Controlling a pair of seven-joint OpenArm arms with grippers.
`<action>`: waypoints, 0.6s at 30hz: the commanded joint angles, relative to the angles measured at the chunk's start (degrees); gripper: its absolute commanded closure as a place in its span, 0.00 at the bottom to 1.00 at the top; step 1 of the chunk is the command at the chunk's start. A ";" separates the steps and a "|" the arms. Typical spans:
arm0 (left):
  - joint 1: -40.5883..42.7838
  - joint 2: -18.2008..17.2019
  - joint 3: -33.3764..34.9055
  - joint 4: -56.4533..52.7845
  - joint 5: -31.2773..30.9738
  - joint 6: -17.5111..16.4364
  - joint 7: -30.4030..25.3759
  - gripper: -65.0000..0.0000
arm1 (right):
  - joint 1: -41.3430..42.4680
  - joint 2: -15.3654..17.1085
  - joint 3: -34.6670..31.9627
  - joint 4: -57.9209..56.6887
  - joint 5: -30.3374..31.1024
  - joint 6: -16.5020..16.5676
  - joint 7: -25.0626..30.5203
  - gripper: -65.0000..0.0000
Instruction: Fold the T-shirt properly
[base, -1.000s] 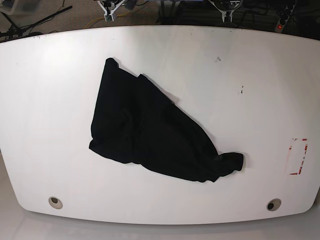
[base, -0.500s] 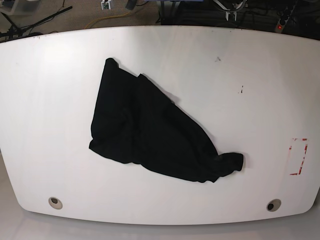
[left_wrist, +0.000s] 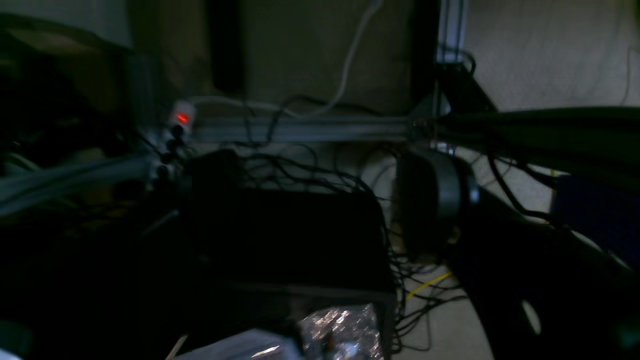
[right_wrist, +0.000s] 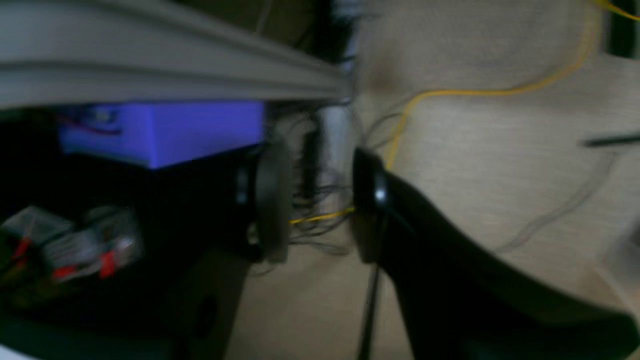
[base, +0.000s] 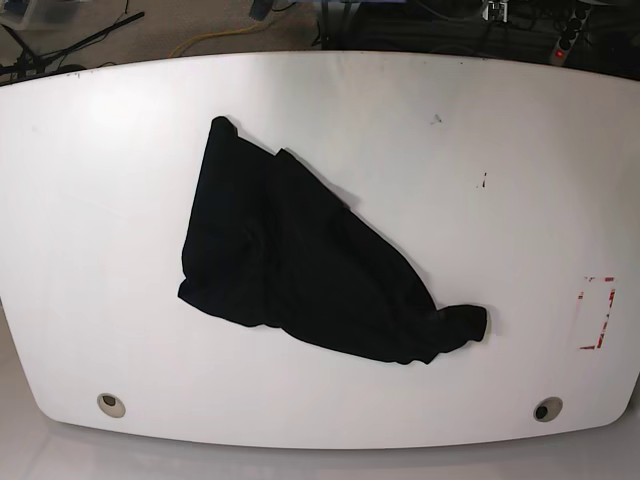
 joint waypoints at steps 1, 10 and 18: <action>4.45 -0.26 -0.75 6.35 0.18 0.14 -0.43 0.31 | -3.28 0.47 1.86 4.51 0.45 0.92 0.82 0.71; 16.76 0.09 -3.48 24.19 0.00 0.14 -0.52 0.31 | -14.44 0.55 5.99 22.45 0.45 0.92 0.82 0.71; 18.93 -1.66 -4.01 30.96 -6.68 0.06 -0.78 0.31 | -17.78 0.03 7.57 32.47 0.54 0.48 0.73 0.71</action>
